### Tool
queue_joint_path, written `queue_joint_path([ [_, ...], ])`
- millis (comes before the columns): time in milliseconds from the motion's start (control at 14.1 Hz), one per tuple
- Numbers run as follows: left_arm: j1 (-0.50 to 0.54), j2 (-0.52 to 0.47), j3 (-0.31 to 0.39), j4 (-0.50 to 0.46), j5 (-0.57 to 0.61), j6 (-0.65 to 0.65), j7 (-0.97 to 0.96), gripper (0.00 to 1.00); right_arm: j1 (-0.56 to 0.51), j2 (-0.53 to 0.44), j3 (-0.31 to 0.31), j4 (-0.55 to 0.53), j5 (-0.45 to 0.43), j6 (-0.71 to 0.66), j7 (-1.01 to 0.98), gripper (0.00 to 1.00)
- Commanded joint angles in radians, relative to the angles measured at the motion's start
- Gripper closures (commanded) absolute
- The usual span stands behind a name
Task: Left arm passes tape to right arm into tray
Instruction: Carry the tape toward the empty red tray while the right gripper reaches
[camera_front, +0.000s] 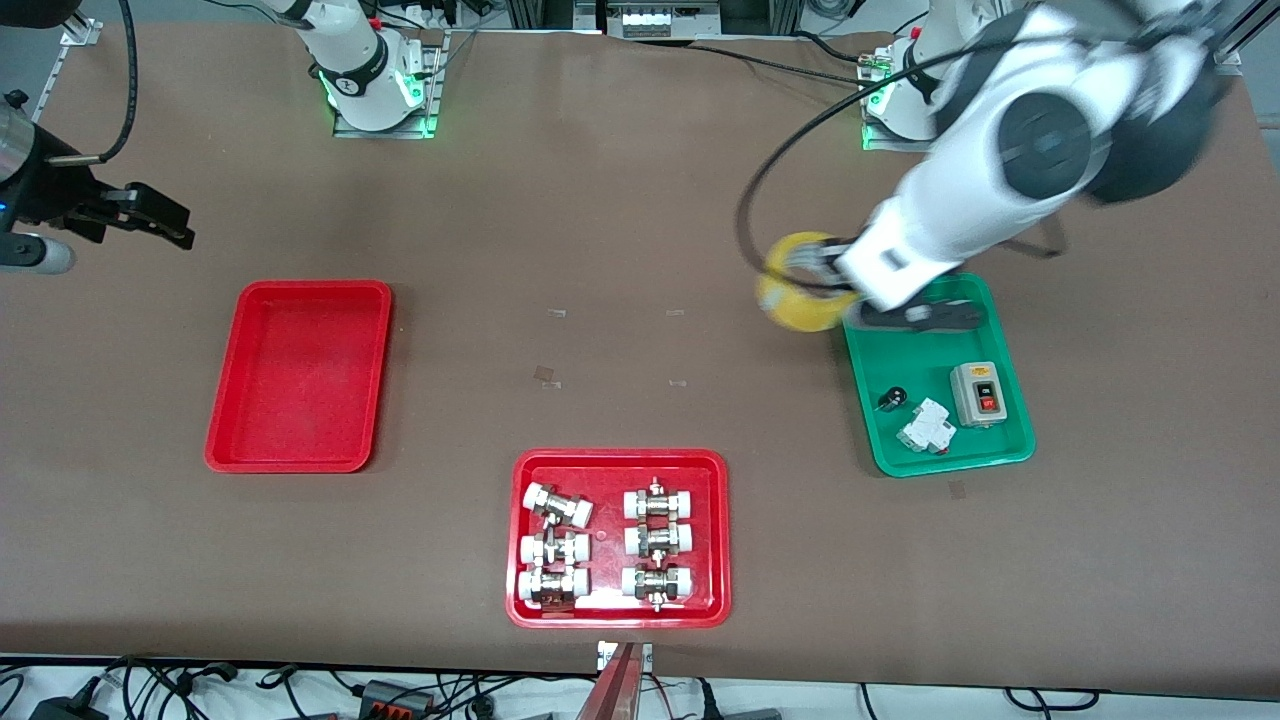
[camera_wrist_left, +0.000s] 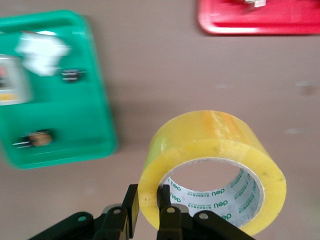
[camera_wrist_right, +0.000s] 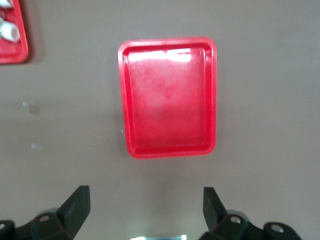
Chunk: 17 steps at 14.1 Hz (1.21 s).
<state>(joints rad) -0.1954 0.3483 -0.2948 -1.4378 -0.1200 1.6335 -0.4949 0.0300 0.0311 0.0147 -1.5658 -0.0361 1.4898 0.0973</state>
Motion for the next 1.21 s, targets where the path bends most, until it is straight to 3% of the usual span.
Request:
queue_joint_path([
  [0,-0.112,0.23,-0.004,0.201,-0.058,0.135,-0.181,0.99,-0.002,-0.002,0.004,-0.014,0.043,-0.023,-0.011,0.0],
  [213,-0.206,0.317,-0.004,0.214,-0.059,0.398,-0.469,1.0,-0.016,0.026,-0.002,-0.014,0.175,-0.036,-0.019,0.0],
  [497,-0.272,0.37,-0.006,0.209,-0.079,0.668,-0.701,1.0,-0.021,0.087,-0.002,-0.014,0.37,-0.026,-0.025,0.0],
  [781,-0.349,0.388,-0.006,0.214,-0.081,0.727,-0.728,1.0,-0.022,0.17,-0.002,-0.013,0.565,0.024,-0.206,0.0],
  [923,-0.392,0.416,-0.007,0.226,-0.089,0.826,-0.722,1.0,-0.021,0.21,-0.002,-0.011,0.669,0.056,-0.344,0.0],
  [1136,-0.409,0.451,-0.01,0.249,-0.104,0.904,-0.68,1.0,-0.019,0.265,-0.001,-0.013,0.769,0.163,-0.52,0.0],
])
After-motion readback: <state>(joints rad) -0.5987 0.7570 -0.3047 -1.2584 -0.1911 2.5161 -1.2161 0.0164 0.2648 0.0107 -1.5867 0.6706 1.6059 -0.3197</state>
